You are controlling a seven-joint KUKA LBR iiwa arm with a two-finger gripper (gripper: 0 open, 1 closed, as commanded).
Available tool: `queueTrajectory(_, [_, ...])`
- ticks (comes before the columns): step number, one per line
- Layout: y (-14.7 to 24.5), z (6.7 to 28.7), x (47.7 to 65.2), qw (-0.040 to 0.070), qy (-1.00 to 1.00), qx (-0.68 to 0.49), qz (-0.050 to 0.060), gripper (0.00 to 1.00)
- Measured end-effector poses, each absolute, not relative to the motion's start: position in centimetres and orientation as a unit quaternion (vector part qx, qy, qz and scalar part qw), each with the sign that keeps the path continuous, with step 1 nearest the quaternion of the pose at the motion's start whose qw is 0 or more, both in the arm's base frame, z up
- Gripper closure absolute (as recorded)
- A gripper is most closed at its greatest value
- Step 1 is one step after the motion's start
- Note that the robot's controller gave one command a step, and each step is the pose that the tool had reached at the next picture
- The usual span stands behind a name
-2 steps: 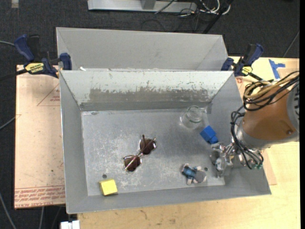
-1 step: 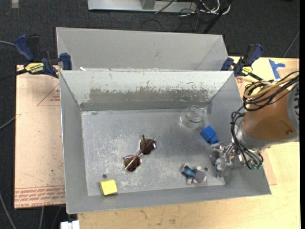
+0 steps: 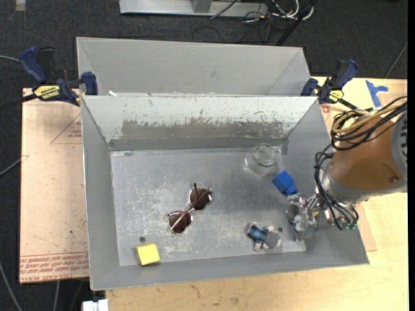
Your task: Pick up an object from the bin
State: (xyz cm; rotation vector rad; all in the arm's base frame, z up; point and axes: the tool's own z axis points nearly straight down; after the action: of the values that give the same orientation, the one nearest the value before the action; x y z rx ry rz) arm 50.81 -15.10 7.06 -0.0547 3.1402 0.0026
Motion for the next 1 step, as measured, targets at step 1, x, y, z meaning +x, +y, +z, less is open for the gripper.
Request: queueTrajectory(1, [-15.03, 7.91, 50.67, -0.002, 1.0, -0.019, 0.002, 1.0])
